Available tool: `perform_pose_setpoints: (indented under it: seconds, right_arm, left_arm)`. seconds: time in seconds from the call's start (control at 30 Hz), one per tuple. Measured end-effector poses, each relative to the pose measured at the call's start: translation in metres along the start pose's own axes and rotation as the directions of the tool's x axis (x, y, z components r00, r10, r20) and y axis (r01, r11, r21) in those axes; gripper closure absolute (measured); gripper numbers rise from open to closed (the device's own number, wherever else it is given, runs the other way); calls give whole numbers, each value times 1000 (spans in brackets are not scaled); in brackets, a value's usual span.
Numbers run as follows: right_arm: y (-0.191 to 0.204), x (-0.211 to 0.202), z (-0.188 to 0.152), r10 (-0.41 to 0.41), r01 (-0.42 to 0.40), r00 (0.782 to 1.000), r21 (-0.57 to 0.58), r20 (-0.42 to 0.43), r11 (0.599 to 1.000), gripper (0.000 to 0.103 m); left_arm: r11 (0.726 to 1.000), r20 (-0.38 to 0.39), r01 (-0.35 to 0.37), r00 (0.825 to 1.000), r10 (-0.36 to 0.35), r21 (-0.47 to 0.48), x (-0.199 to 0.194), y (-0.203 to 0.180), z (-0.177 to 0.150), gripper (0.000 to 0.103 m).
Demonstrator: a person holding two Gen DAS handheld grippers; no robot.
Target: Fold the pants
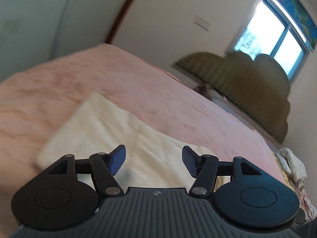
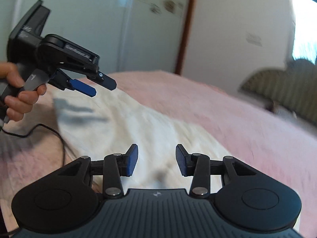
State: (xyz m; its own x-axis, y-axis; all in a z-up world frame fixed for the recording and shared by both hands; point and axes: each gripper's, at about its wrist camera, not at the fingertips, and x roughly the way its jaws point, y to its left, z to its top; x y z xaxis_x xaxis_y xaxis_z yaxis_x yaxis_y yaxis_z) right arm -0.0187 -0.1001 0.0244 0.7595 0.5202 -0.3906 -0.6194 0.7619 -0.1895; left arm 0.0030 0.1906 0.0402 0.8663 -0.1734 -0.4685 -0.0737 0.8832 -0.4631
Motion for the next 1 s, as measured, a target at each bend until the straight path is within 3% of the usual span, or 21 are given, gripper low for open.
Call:
perform_pose_setpoints:
  seconds: [0.07,0.17,0.2,0.27,0.33,0.4,0.47,0.53,0.73,0.87,1.0]
  right_arm:
    - [25,5,10,61,-58,998,-77,35,995,62]
    - [59,20,15,108,-103,994,-193,19,976,62]
    - [69,23,15,114,-109,993,-226,6,968,62]
    - [82,27,12,147,-146,989,-262,-18,954,62]
    - [90,31,12,195,-198,980,-271,-41,942,57]
    - [107,34,11,204,-211,977,-300,-56,930,56]
    - [121,43,7,191,-205,979,-352,-74,913,56]
    - [135,54,3,148,-171,985,-406,-87,898,56]
    - [176,81,-5,5,5,1000,-587,15,809,56]
    - [192,98,0,-6,48,998,-647,67,761,58]
    - [198,118,10,32,9,998,-673,48,740,79]
  left_arm:
    - [999,26,-40,999,41,-27,-21,15,6,36]
    - [992,77,-126,989,127,-15,-51,33,12,33]
    - [985,100,-174,980,174,-7,-59,37,14,30]
    - [955,155,-298,944,291,20,-72,43,15,24]
    - [932,160,-358,924,346,50,-74,48,16,16]
    - [951,101,-308,947,304,33,-72,54,15,16]
    - [983,25,-180,983,181,-32,-67,62,13,15]
    - [991,-50,-67,997,62,-117,-57,72,11,15]
    - [962,-135,-10,990,-28,-274,-46,94,1,15]
    - [894,-178,70,970,-164,-442,-18,115,-6,13]
    - [831,-149,113,962,-228,-544,2,128,-4,9]
